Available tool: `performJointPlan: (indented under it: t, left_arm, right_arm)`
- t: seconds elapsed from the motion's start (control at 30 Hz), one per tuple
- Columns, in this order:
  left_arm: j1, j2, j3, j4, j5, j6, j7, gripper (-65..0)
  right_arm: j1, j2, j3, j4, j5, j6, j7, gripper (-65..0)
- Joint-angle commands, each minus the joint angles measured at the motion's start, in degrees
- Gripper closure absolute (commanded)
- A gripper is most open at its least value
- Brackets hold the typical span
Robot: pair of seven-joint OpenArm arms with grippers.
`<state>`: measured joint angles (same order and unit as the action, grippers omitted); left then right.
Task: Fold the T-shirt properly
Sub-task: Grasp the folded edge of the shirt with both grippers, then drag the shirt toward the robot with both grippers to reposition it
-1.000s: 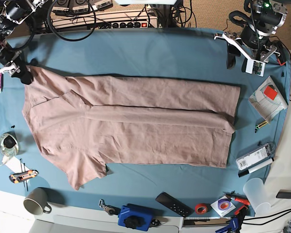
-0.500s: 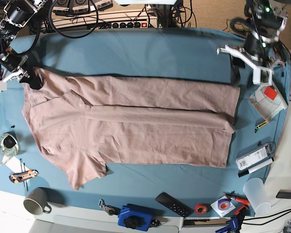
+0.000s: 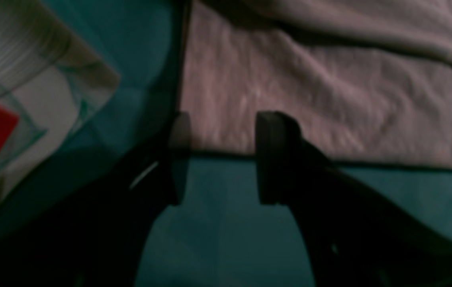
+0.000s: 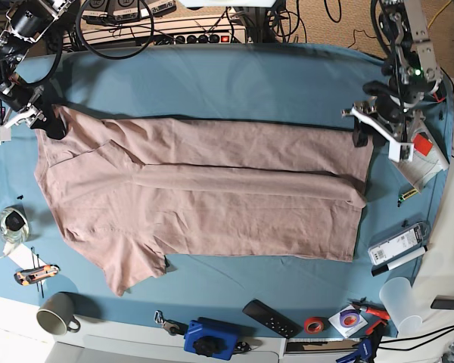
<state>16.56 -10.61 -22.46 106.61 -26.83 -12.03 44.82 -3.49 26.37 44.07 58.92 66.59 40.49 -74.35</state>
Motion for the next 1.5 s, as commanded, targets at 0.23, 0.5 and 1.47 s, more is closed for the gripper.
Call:
performJointPlan:
  t: [0.23,0.5,1.47]
  left_arm:
    - [-2.0,-0.2,-8.0,-1.1,-9.2,-4.0,4.2,-27.1]
    - [-2.2,2.7,-13.0,-4.8,-17.8,-10.2,3.5,-27.1]
    - [-6.2,3.0,-7.9,-16.9,-17.8,-10.1,3.2,0.0]
  right_arm:
    - [-0.2,0.8,-0.3,0.2,-3.0,-0.5,-3.5,-28.0]
    - [-0.2,0.8,-0.3,0.2,-3.0,-0.5,-3.5,-28.0]
    - [0.8,0.9,-0.2,0.2,1.7,-0.5,-2.4,0.0]
